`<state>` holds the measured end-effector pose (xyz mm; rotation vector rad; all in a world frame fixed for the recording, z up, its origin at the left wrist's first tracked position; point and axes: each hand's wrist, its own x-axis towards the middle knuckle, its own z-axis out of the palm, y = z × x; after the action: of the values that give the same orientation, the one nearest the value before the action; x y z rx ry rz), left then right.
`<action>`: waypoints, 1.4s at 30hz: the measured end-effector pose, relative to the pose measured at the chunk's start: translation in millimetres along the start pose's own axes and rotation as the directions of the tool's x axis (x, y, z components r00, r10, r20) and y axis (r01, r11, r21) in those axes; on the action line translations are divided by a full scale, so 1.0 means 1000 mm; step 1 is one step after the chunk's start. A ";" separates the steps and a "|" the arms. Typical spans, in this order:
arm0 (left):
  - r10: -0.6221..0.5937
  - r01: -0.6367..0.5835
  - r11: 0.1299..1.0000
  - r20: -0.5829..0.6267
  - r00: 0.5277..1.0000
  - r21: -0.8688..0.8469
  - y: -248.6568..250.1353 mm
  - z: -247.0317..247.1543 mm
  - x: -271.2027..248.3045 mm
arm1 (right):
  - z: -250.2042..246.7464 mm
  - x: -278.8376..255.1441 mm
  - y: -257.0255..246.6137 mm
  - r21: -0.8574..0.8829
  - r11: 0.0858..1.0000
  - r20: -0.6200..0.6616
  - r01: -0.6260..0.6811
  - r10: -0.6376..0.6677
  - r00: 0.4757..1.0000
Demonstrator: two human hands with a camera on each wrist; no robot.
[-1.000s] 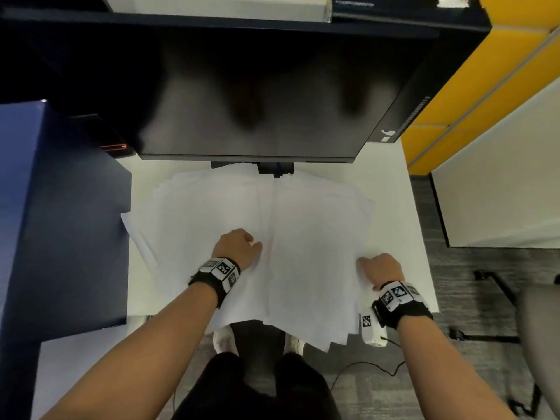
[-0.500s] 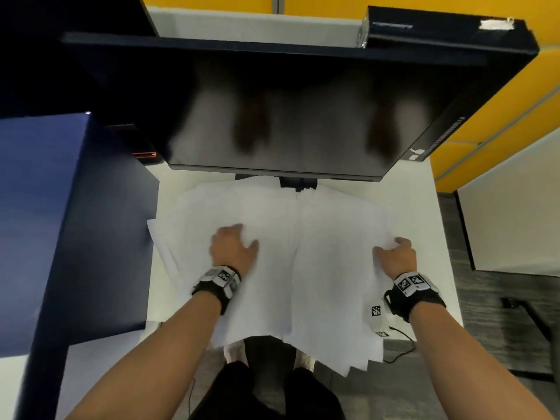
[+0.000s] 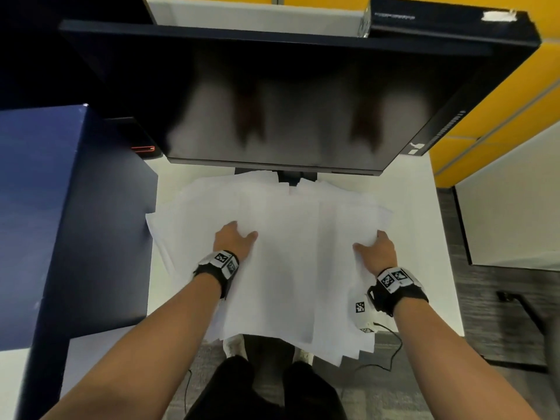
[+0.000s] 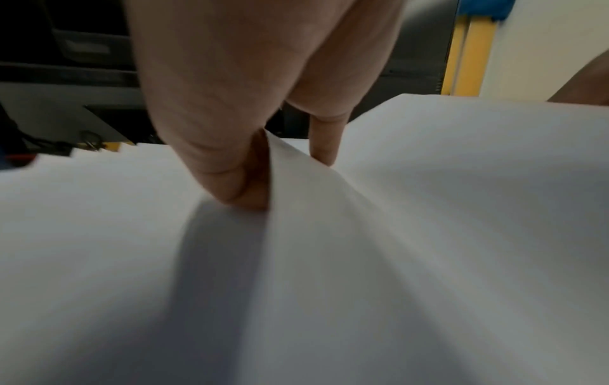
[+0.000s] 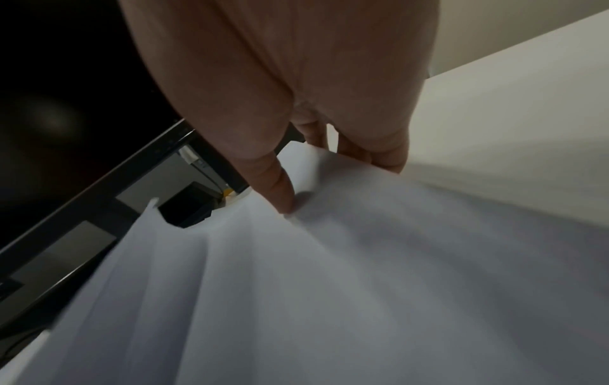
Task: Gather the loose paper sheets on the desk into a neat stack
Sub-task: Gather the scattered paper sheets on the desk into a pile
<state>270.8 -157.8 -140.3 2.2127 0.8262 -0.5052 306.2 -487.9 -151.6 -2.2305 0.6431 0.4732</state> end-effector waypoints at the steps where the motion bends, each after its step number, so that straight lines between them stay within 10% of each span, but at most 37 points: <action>1: 0.029 -0.029 0.998 -0.007 1.000 -0.052 0.007 0.006 -0.004 | 0.003 0.000 -0.001 0.001 1.000 0.020 0.004 -0.004 1.000; 5: -0.003 -0.013 0.961 -0.056 0.998 -0.275 0.015 0.008 -0.013 | -0.007 -0.001 0.007 0.072 0.997 -0.017 -0.029 0.030 0.999; 10: 0.008 -0.008 1.000 0.072 0.997 0.007 -0.023 0.005 -0.027 | -0.007 -0.015 0.030 -0.071 0.993 -0.006 -0.091 0.091 0.996; 20: 0.041 -0.054 0.981 -0.074 0.996 -0.186 -0.001 0.028 -0.057 | -0.002 -0.038 0.033 -0.035 0.997 0.044 -0.066 0.068 0.997; 31: 0.251 -0.283 0.942 0.181 0.951 0.181 0.000 0.064 -0.083 | 0.032 -0.071 0.030 -0.200 0.979 0.118 0.038 -0.015 0.993; 36: 0.043 -0.032 0.997 -0.173 0.984 0.066 -0.038 0.003 -0.046 | 0.009 -0.045 0.035 -0.073 0.995 0.035 -0.069 0.071 0.997; 42: -0.424 0.418 0.903 -0.357 0.832 -0.098 -0.075 -0.069 0.010 | -0.020 -0.002 0.028 0.115 0.986 -0.021 -0.120 0.123 0.992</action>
<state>234.4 -62.3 -135.4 2.1401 1.5375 -0.2771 291.1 -519.0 -153.1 -2.1022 0.8047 0.4554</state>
